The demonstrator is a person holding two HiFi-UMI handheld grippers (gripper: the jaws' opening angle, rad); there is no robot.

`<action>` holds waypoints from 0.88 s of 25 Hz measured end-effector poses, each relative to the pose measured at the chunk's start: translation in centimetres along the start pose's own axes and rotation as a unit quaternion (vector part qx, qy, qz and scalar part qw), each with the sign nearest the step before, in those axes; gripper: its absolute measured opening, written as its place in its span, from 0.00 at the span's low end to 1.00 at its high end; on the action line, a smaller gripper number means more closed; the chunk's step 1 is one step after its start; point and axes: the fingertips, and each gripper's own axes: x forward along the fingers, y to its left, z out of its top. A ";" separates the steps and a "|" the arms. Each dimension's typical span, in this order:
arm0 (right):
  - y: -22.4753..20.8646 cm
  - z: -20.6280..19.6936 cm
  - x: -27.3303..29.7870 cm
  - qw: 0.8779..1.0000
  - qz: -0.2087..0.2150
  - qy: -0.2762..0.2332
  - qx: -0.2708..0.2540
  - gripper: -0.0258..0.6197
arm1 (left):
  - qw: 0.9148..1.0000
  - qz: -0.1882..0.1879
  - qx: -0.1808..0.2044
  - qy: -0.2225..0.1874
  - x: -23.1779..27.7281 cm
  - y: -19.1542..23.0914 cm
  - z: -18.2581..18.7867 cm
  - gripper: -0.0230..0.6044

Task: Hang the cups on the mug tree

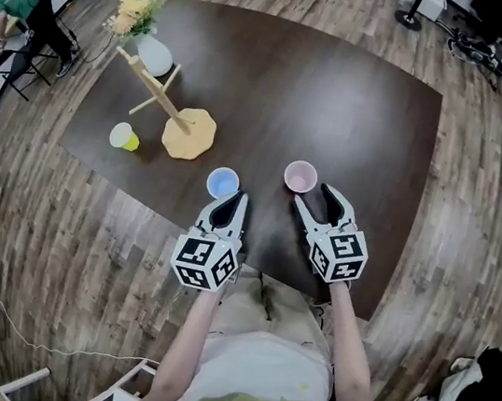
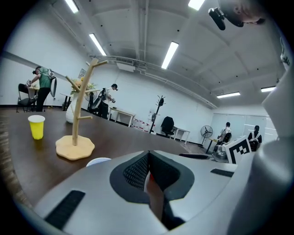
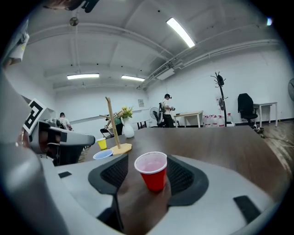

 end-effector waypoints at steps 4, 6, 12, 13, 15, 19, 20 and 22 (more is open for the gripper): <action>0.1 -1.2 1.5 1.000 0.009 0.015 -0.005 0.51 | 1.000 -0.013 0.002 0.013 1.0 -0.2 -0.8 0.07; -0.2 -1.7 2.5 1.000 0.007 0.022 -0.009 0.55 | 1.000 -0.014 0.003 0.015 1.5 -0.1 -1.0 0.07; -0.9 -3.5 4.5 0.998 0.011 0.048 -0.030 0.61 | 1.000 -0.018 0.000 0.022 2.2 -0.6 -1.7 0.07; -0.9 -3.8 4.7 0.998 0.013 0.053 -0.034 0.61 | 1.000 -0.020 -0.001 0.023 2.3 -0.7 -1.7 0.07; -0.7 -4.1 5.2 0.997 0.018 0.060 -0.038 0.61 | 0.999 -0.022 -0.001 0.023 2.4 -0.7 -1.7 0.07; -0.5 -4.2 6.2 0.997 0.016 0.064 -0.050 0.61 | 1.000 -0.019 -0.003 0.021 2.5 -0.5 -1.5 0.07; -0.6 -4.2 6.4 0.996 0.014 0.065 -0.052 0.61 | 1.000 -0.018 -0.004 0.021 2.5 -0.5 -1.5 0.07; -0.8 -4.2 6.9 0.996 0.010 0.066 -0.055 0.61 | 1.000 -0.016 -0.005 0.020 2.5 -0.3 -1.3 0.07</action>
